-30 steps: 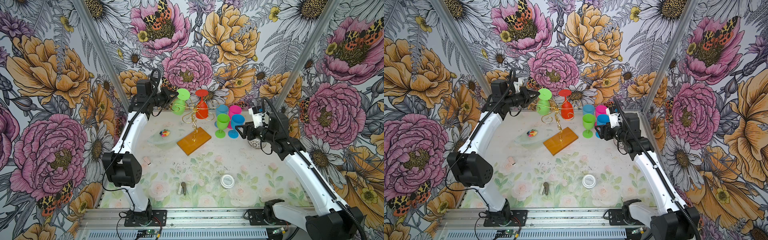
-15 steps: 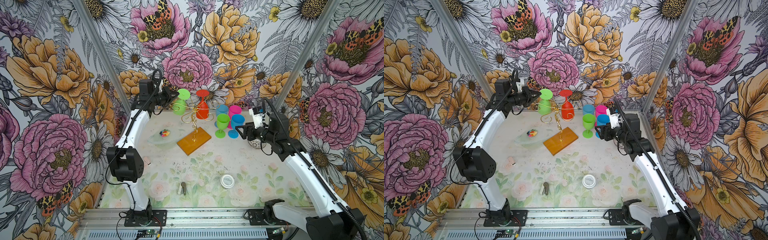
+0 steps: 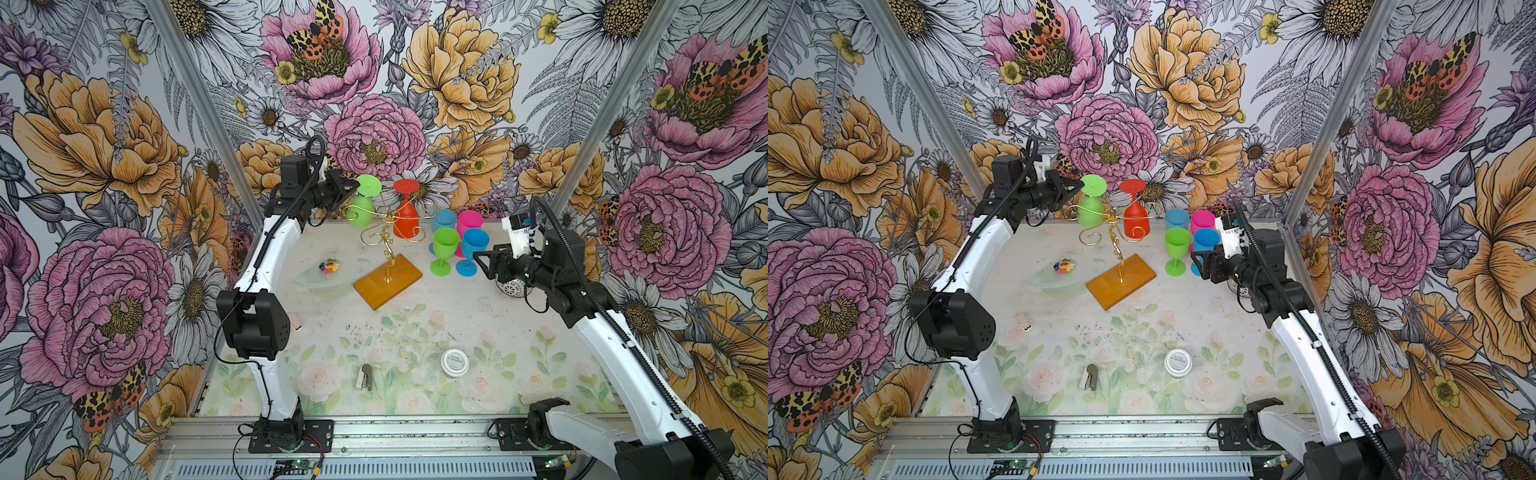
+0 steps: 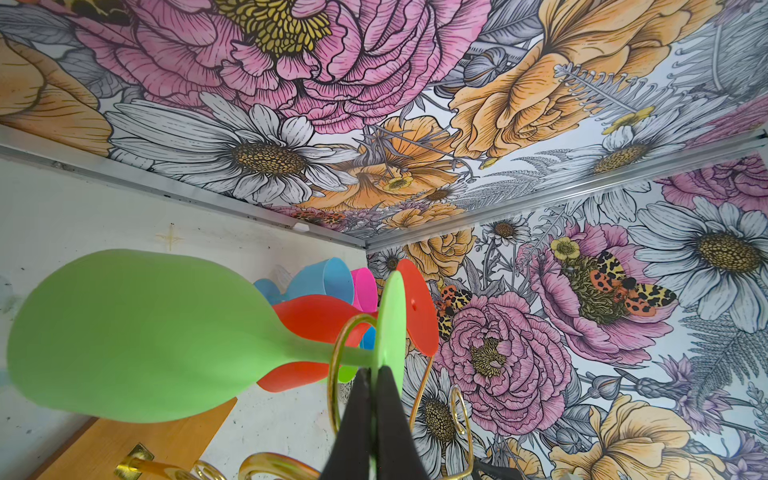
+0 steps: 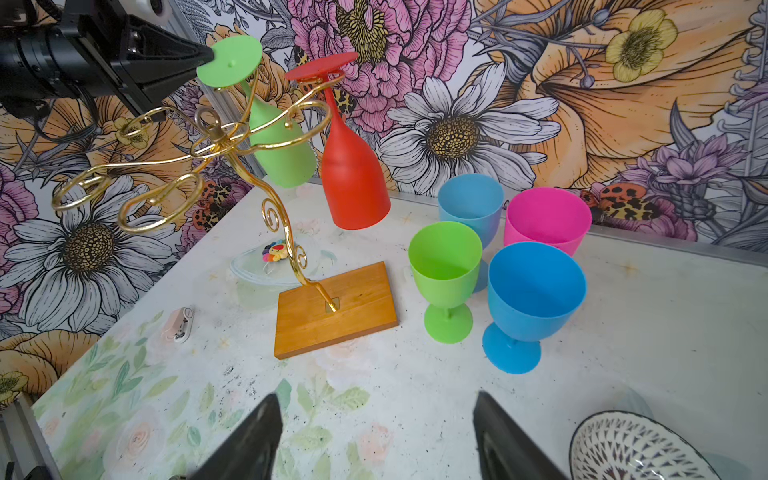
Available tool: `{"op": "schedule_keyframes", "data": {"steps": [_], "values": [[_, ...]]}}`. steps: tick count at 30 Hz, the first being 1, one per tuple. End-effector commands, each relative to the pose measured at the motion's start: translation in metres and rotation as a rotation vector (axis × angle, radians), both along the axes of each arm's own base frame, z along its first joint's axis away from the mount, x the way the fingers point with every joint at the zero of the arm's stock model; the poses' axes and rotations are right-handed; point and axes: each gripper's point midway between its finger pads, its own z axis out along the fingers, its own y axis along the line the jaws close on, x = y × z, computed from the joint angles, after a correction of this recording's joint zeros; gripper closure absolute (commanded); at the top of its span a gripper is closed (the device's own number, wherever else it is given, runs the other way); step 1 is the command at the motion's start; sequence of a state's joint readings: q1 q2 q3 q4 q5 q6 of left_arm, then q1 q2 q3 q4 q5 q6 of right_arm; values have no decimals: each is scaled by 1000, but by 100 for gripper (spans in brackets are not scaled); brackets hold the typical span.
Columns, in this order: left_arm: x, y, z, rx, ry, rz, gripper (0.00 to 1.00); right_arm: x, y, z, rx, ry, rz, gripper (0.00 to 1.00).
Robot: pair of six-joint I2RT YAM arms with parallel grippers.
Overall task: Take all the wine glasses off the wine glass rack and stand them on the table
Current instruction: 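Slide the green glass along the rack arm with the left gripper, then pull the green glass off the rack arm toward the robot with the left gripper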
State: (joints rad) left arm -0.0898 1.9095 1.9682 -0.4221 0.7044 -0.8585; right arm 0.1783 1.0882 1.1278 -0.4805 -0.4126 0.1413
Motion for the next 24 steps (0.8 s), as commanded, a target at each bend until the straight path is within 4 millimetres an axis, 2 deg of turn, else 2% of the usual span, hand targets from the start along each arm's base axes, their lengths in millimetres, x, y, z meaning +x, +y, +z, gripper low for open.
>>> {"op": "schedule_keyframes", "data": {"steps": [1,15,24], "values": [[0,-5,14,-9,-26,-13,100,-3,0,9,14,-30,-11,27],[2,-8,24,-32,-33,-19,100,-4,0,9,18,-27,-9,27],[4,-14,20,-35,-25,-31,100,-6,0,12,18,-39,-9,27]]}}
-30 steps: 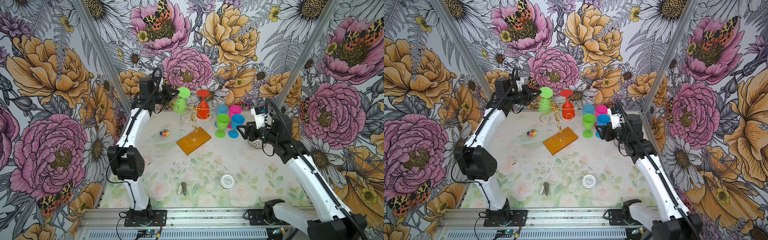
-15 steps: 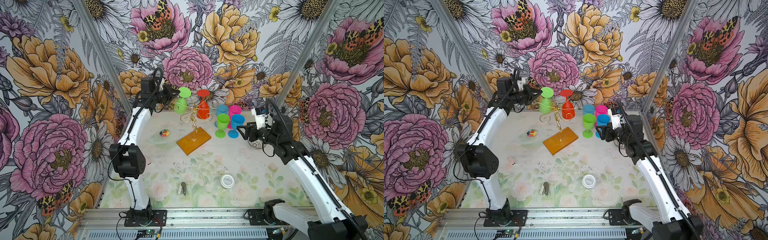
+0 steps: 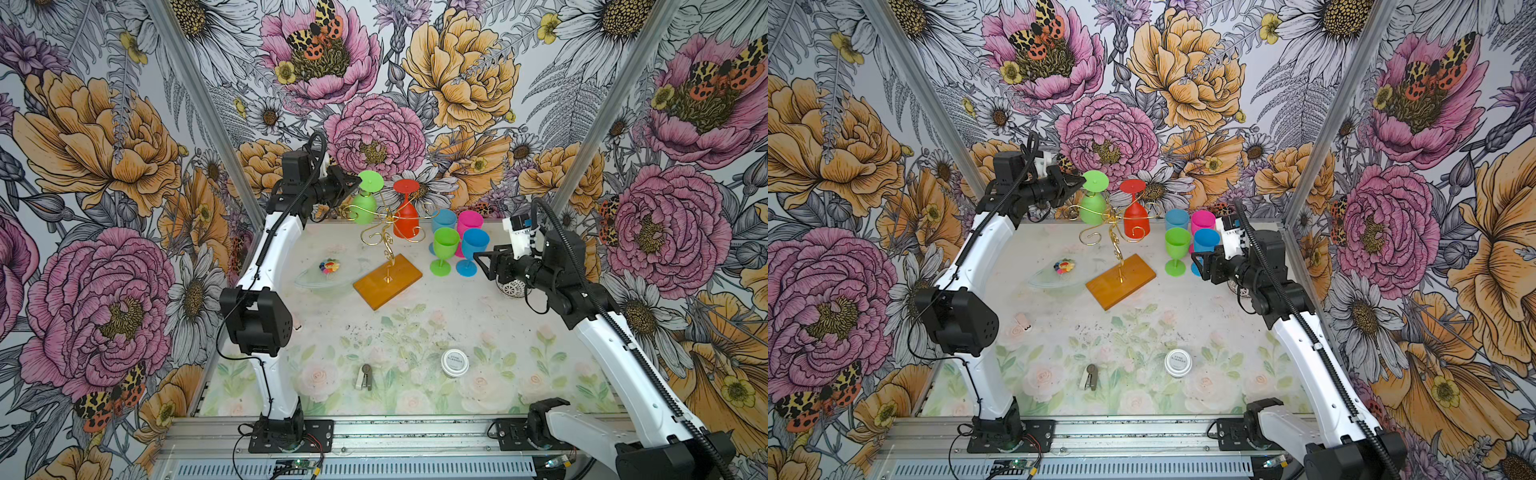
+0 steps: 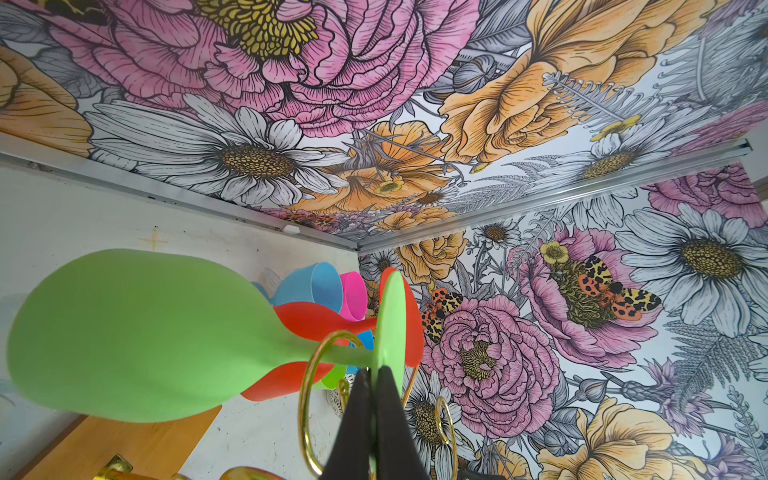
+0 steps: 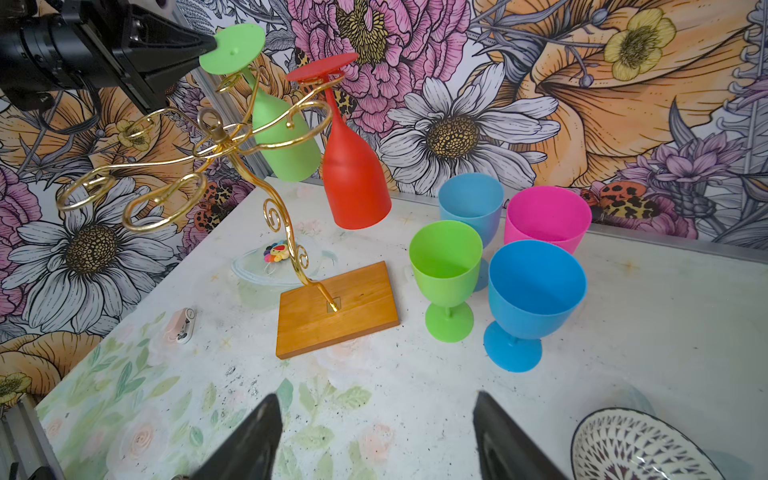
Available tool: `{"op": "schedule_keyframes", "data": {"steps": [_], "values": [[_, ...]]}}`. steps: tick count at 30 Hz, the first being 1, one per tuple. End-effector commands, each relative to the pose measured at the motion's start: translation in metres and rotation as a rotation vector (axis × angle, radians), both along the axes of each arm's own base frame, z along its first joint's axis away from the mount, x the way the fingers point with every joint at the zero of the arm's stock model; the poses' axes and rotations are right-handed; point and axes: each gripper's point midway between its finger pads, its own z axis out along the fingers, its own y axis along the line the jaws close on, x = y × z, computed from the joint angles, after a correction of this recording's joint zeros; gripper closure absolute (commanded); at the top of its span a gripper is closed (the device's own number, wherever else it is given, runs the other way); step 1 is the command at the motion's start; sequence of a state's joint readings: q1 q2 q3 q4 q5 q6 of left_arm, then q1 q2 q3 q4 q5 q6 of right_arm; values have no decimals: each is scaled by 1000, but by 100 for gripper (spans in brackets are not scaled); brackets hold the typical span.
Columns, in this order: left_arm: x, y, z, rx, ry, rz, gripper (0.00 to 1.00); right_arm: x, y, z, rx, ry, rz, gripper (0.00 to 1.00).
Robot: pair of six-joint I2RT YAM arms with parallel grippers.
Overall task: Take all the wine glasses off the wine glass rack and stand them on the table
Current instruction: 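Pull the green glass off the rack arm toward the robot with the left gripper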
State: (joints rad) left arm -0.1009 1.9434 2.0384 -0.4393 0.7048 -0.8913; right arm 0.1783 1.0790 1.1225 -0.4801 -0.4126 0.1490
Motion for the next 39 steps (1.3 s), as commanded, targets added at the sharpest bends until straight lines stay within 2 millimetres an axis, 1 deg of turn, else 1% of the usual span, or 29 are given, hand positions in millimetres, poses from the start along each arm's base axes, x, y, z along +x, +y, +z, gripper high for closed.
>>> {"op": "schedule_keyframes", "data": {"steps": [1,5,10,17,26,32,33,34,39], "values": [[0,-9,11,-13,-30,-31,100,-3,0,11,12,-38,-6,27],[-3,-15,12,-21,-28,-53,100,-4,0,12,11,-42,-6,27],[-13,-23,19,-30,-37,-91,100,-3,0,12,13,-39,-5,27],[-31,-25,27,-35,-45,-123,100,-3,1,11,16,-33,-2,27],[-47,-15,31,-36,-49,-136,100,-1,3,9,22,-21,1,27],[-48,-11,24,-41,-34,-157,100,0,3,9,23,-18,0,27],[-57,-10,35,-42,-57,-162,100,0,4,9,25,-18,1,27],[-60,-9,39,-43,-65,-165,100,0,4,9,26,-17,1,27],[-68,-6,38,-42,-65,-172,100,0,5,9,26,-18,1,27]]}}
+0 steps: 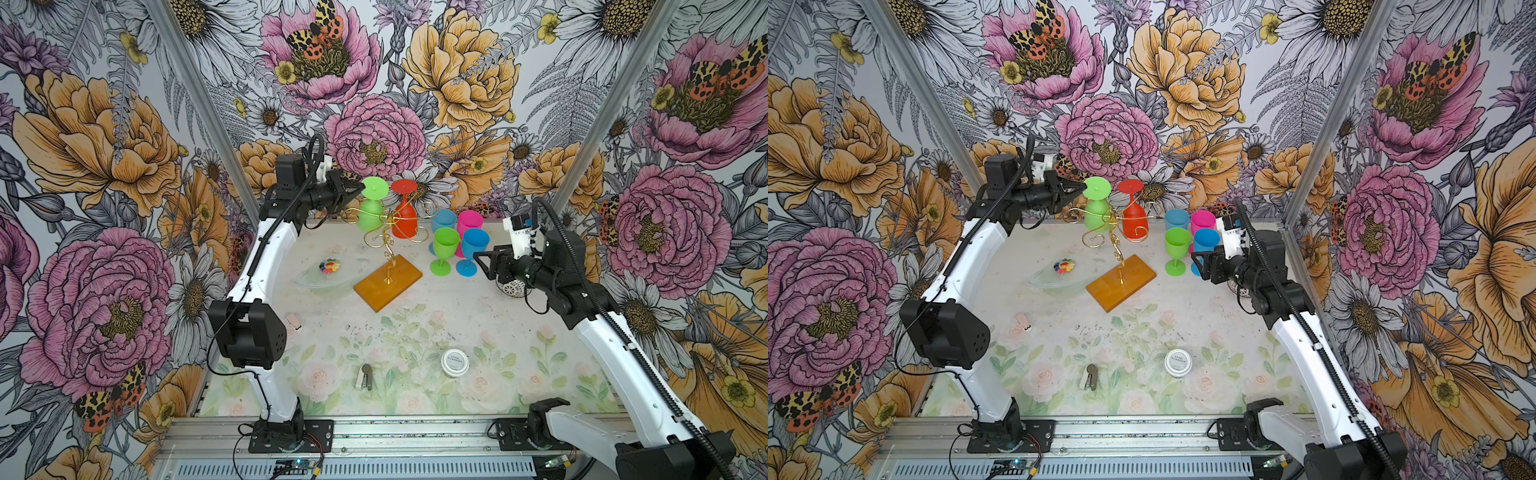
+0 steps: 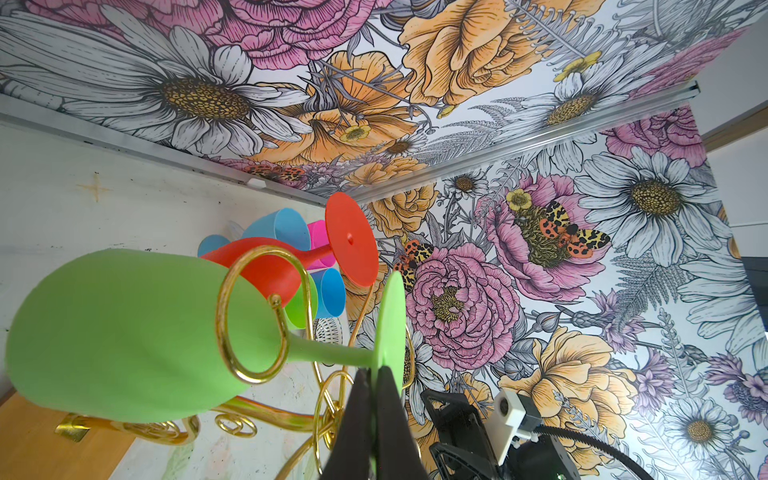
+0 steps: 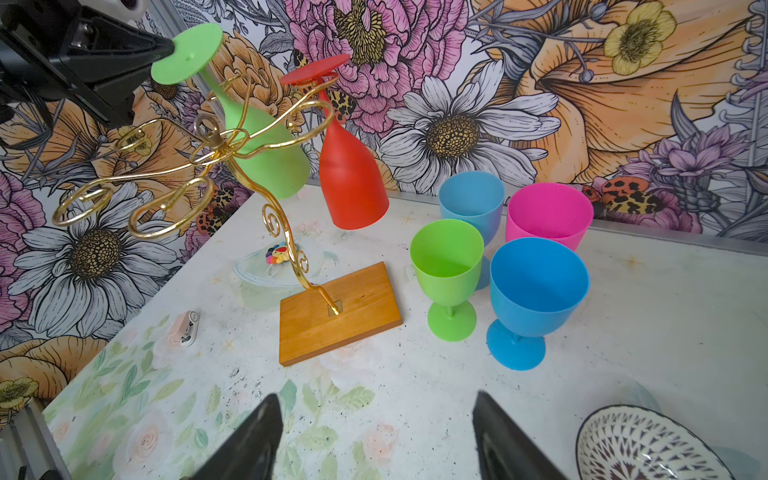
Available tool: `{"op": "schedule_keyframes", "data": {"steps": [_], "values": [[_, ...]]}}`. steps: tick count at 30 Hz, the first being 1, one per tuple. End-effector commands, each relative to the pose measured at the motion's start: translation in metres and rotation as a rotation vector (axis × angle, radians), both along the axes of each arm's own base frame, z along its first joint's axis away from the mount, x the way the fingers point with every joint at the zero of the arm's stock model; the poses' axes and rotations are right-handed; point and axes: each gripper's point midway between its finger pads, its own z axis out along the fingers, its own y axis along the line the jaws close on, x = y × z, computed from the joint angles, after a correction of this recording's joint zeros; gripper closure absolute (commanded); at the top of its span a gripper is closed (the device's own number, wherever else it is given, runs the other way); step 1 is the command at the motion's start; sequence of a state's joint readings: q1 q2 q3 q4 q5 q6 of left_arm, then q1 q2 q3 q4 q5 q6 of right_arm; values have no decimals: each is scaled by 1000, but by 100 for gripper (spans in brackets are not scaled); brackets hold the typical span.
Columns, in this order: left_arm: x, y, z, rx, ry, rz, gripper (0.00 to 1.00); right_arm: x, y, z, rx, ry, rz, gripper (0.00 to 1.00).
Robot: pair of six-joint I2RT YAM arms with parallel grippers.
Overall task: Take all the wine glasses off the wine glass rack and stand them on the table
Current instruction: 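Pull the green glass off the rack arm toward the robot with the left gripper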
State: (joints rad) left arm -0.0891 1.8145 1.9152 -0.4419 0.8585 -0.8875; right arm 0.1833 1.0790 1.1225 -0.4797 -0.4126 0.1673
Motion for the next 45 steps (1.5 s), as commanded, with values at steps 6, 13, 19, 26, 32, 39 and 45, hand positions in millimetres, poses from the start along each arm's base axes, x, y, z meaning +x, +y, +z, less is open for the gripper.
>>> {"op": "schedule_keyframes", "data": {"steps": [6,13,19,26,32,39,45], "values": [[-28,5,22,-8,-64,-47,100,1,6,9,17,-23,10,27],[-37,18,21,-2,-59,-11,100,1,8,8,17,-24,15,27],[-37,46,23,34,-85,104,100,1,11,9,20,-22,21,27],[-42,65,27,86,-121,180,100,1,13,8,22,-20,26,27],[-53,80,30,197,-169,263,100,4,17,7,27,-8,33,27],[-74,102,33,361,-239,370,100,9,21,6,32,6,38,28],[-106,100,28,489,-342,348,100,15,20,1,49,39,5,29]]}}
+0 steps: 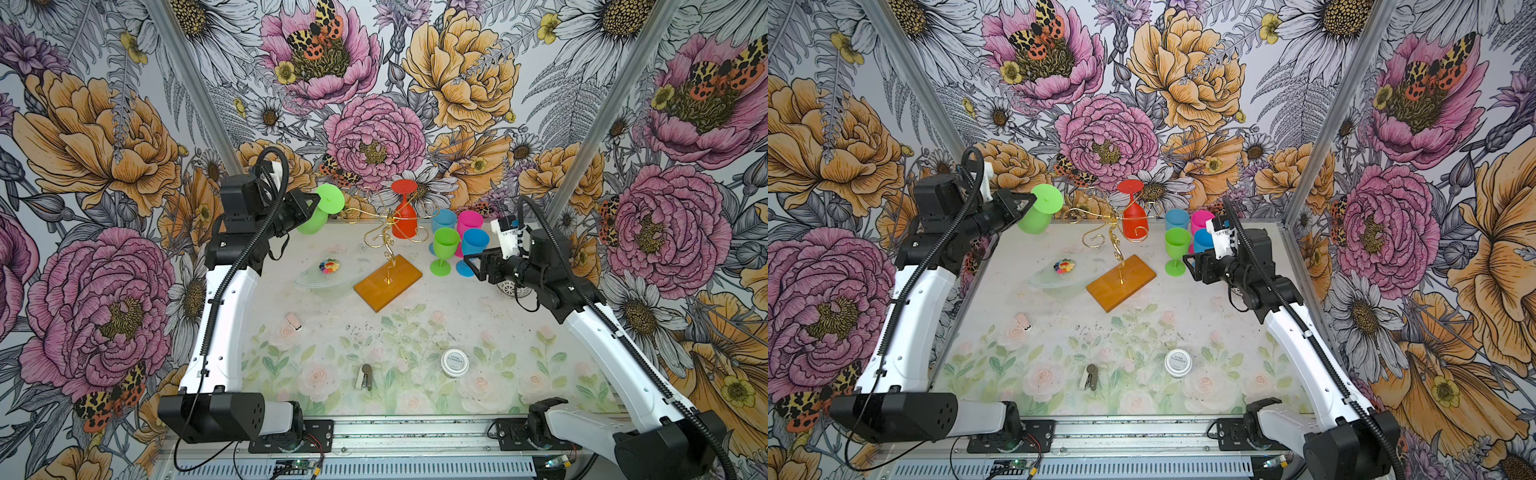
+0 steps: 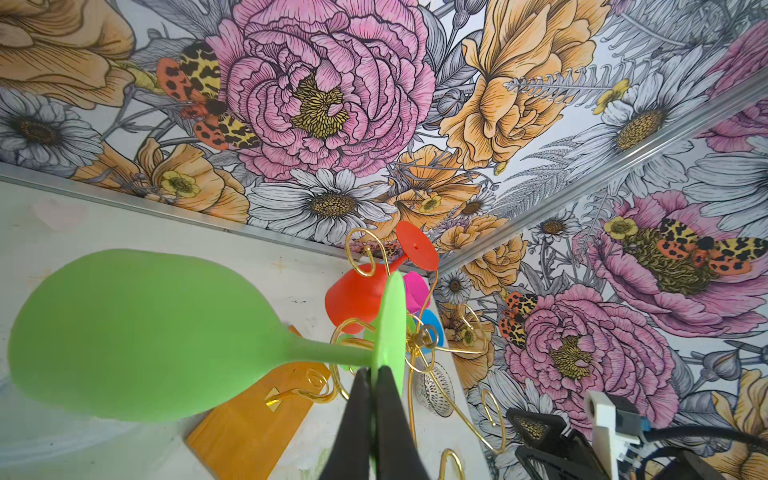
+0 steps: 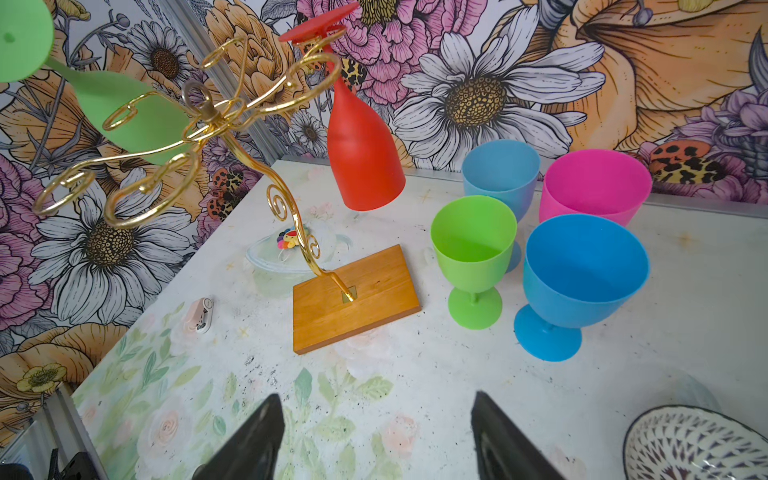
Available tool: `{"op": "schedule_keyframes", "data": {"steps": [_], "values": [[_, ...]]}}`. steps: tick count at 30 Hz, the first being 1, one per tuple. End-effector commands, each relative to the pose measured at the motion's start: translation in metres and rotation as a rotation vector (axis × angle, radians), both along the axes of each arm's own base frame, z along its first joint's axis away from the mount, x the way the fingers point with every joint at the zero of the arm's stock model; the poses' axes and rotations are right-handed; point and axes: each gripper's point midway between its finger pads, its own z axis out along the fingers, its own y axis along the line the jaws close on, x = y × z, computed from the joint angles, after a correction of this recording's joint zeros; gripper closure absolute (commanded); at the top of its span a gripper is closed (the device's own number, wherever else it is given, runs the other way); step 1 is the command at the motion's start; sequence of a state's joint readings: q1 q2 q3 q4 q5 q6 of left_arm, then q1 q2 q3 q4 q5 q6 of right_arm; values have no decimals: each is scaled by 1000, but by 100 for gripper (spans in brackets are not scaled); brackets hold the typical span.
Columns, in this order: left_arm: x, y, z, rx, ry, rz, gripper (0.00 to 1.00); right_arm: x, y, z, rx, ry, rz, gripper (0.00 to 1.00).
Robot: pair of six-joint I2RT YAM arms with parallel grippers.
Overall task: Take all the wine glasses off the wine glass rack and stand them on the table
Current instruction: 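Pull the green glass off the rack arm toward the robot with the left gripper, then swing the green glass upright near the robot with the left gripper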
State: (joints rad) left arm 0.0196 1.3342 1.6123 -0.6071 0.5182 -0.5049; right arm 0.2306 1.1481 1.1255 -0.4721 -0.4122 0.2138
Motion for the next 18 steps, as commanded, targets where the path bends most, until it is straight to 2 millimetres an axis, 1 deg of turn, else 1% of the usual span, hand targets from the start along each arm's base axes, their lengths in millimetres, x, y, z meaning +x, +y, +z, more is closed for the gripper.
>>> {"op": "schedule_keyframes", "data": {"steps": [1,6,9,15,18], "values": [[-21,0,-6,168,-73,0,100,9,0,19,28,-36,-32,29],[-68,-22,-15,398,-200,-32,100,15,-1,8,33,9,-57,30],[-98,-40,-17,486,-286,-104,100,18,1,4,44,31,-61,30],[-150,-73,-25,554,-423,-274,100,20,8,-1,77,71,-36,30],[-170,-84,-33,596,-481,-342,100,19,12,-3,92,87,-17,30]]}}
